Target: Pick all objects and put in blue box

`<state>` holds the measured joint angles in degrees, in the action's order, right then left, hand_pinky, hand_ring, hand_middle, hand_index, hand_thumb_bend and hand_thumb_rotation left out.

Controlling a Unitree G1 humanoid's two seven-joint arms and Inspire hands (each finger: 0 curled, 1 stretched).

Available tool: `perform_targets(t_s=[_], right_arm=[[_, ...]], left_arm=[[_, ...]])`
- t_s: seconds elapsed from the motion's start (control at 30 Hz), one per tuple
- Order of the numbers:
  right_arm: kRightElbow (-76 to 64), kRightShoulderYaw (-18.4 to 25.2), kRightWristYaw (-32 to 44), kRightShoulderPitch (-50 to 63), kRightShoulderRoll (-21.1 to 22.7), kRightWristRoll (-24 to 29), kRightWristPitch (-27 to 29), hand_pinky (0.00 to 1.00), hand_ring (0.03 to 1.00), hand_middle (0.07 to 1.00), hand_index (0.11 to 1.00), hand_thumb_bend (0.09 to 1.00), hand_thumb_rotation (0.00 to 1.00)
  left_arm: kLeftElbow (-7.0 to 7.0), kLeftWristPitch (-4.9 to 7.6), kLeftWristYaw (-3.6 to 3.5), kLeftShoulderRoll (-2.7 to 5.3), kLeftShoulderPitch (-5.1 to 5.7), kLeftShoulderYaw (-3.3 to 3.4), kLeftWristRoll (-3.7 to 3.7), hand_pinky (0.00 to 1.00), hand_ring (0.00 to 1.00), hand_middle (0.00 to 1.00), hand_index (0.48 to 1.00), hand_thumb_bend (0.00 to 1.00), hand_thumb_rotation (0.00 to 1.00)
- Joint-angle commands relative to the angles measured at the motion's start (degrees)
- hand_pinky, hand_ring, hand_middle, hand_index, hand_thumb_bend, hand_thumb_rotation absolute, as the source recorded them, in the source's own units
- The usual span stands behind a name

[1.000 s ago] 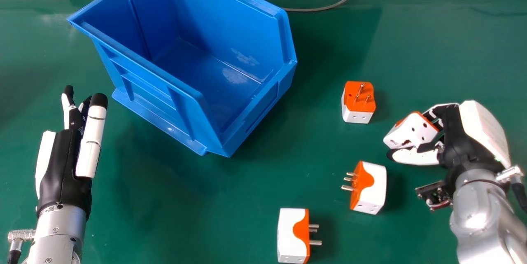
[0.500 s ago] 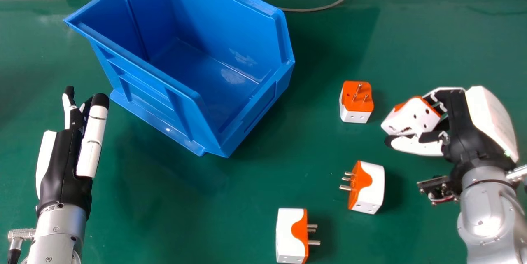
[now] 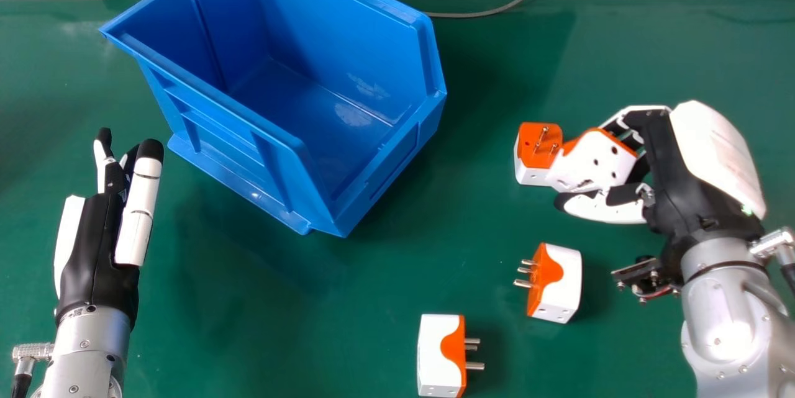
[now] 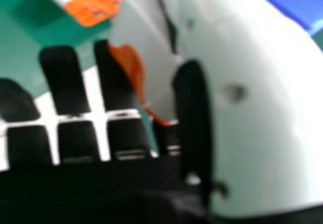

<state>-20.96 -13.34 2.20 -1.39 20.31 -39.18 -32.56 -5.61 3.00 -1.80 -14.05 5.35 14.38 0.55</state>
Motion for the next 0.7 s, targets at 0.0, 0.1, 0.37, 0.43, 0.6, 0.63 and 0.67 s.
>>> perform_targets(t_s=[0.0,0.1,0.37,0.43,0.6,0.63,0.67], right_arm=[[-2.2,0.3,0.4,-1.3,0.2,-1.7,1.0,0.21,0.373,0.485,0.525,0.501,0.0],[-3.0,-0.5,1.1,-2.3,-0.5,-1.9,1.6,0.24,0.375,0.491,0.521,0.502,0.0],[-1.3,-2.4,2.4,-7.8,-3.1,-1.1,3.2,0.27,0.389,0.478,0.5,0.495,0.05],[-0.3,-3.2,2.9,-9.8,-4.0,-1.1,3.2,0.27,0.383,0.469,0.497,0.493,0.06],[2.5,-4.4,2.9,-13.4,-5.8,-0.7,4.3,0.22,0.308,0.39,0.484,0.486,0.1],[3.1,-4.5,2.9,-14.1,-6.1,-0.5,4.7,0.22,0.308,0.39,0.484,0.486,0.1],[3.7,-4.7,3.0,-14.8,-6.5,-0.2,5.0,0.19,0.275,0.36,0.482,0.485,0.11]], left_arm=[[0.83,0.25,0.03,-0.21,-0.72,0.15,0.3,0.98,1.0,0.97,0.992,0.58,1.0],[0.4,0.51,0.07,-0.36,-0.97,0.11,0.08,0.98,1.0,0.97,0.992,0.58,1.0],[-0.01,0.81,0.32,-0.36,-1.21,-0.08,-0.45,0.98,1.0,0.97,0.992,0.57,1.0],[-0.08,0.89,0.28,-0.34,-1.22,-0.05,-0.43,0.98,1.0,0.97,0.991,0.57,1.0],[0.04,0.6,0.38,-0.12,-1.31,-0.17,-0.49,0.98,1.0,0.97,0.99,0.57,1.0],[0.11,0.57,0.42,-0.06,-1.32,-0.23,-0.54,0.98,1.0,0.97,0.99,0.57,1.0],[0.06,0.63,0.46,-0.03,-1.37,-0.3,-0.61,0.98,1.0,0.97,0.99,0.57,1.0]])
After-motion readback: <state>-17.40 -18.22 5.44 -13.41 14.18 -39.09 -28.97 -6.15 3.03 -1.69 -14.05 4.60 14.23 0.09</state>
